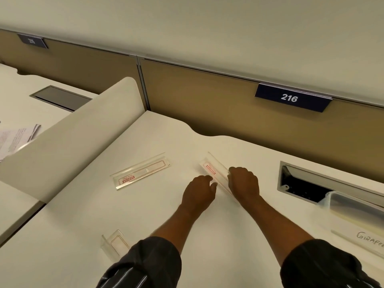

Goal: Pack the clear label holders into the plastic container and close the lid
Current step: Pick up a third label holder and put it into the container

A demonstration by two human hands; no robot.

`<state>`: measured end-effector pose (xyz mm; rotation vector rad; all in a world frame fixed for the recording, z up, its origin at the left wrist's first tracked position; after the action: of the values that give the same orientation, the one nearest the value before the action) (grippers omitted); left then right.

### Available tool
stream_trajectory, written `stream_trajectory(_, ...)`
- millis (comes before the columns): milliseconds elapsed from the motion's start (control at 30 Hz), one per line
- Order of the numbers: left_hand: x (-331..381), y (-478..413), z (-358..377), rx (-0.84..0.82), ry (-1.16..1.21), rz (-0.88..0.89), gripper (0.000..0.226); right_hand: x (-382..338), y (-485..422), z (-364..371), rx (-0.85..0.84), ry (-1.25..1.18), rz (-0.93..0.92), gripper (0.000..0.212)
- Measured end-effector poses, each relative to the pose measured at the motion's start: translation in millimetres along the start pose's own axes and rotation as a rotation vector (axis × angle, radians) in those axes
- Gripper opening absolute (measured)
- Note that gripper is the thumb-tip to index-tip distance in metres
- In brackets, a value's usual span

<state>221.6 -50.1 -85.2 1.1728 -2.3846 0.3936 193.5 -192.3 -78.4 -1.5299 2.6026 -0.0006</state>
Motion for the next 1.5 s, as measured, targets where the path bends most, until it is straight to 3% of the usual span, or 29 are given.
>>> stream_trajectory(67,9.0,-1.5,-0.5,-0.001,0.024,0.006,0.035,4.4,-1.3,-13.4,0.052,-0.156,0.119,0.021)
stream_trajectory(133,18.9,-1.2,0.3,-0.044,0.103,-0.041,0.046,10.6,-2.0,-27.5,0.101,-0.321,0.257,0.020)
stream_trajectory(300,37.5,10.6,8.7,-0.106,0.725,-0.413,0.056,30.1,3.1,-56.9,0.184,-0.599,0.523,0.010)
stream_trajectory(433,56.6,23.5,6.3,-0.093,0.937,-0.582,0.056,47.8,12.0,-66.9,0.205,-0.769,0.676,0.008)
stream_trajectory(667,103.9,31.6,7.5,-0.114,1.278,-0.691,0.048,65.1,33.8,-73.6,0.188,-1.215,0.891,0.030)
stream_trajectory(867,129.9,34.7,-9.3,-0.003,1.475,-0.742,0.018,79.5,50.0,-93.6,0.184,-1.355,0.832,0.035)
stream_trajectory(967,134.5,36.3,-20.7,0.022,1.487,-0.758,0.018,100.3,54.1,-117.2,0.245,-1.417,0.773,0.035)
stream_trajectory(1033,135.6,36.5,-28.8,0.039,1.476,-0.755,0.018,121.2,53.7,-133.7,0.281,-1.402,0.647,0.048)
stream_trajectory(1100,136.8,36.7,-36.2,0.052,1.457,-0.760,0.020,141.4,54.4,-144.3,0.212,-1.342,0.480,0.067)
stream_trajectory(1267,146.6,38.9,-49.1,0.045,1.397,-0.734,0.024,168.5,71.4,-152.2,-0.091,-1.386,0.194,0.059)
stream_trajectory(1400,155.1,36.0,-44.3,0.048,1.350,-0.691,0.023,176.5,81.4,-157.9,-0.088,-1.475,0.188,0.060)
stream_trajectory(1500,161.1,31.1,-44.6,0.140,1.068,-0.605,0.054,186.3,86.0,-161.7,-0.029,-1.533,0.252,0.059)
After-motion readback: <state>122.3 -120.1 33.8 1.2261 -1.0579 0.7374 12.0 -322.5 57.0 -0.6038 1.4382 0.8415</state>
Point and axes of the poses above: each hand's wrist, its own y-axis away from the middle knuckle, its own z-axis out of the palm, x = y × z, the point moved 5 cm from there along -y, towards the middle knuckle, and after that the axes turned 8 degrees about z, right-handed, at the moved point
